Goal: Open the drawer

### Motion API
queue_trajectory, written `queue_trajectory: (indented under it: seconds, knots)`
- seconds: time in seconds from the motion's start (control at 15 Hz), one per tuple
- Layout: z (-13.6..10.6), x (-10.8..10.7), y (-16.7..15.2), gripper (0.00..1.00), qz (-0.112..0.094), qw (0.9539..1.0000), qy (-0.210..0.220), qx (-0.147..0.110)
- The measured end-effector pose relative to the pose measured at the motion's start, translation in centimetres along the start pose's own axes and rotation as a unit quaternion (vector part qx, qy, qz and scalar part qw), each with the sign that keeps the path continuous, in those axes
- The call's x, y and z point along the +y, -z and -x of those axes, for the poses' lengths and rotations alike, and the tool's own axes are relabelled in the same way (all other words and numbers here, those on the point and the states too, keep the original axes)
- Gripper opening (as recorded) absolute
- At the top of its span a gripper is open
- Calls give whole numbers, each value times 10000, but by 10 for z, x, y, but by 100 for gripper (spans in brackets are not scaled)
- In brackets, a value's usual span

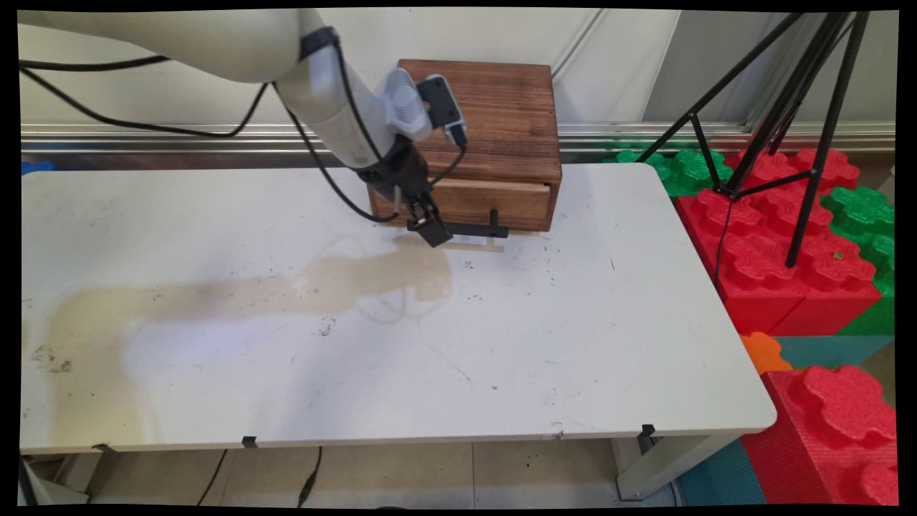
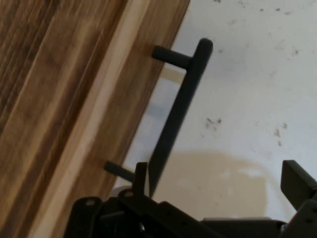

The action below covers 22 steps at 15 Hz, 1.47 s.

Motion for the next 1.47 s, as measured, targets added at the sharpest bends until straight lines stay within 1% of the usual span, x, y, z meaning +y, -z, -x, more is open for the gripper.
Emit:
queue_trajectory:
  seconds: [0.33, 0.87, 1.13, 1.47]
  knots:
    - [-15, -5, -30, 100, -38, 9998, -184, -16]
    - [-28, -5, -77, 100, 109, 9992, -343, -165]
    - [-32, -5, -93, 100, 123, 9990, -374, -201]
    - [-32, -1, -108, 100, 193, 9988, -348, -273]
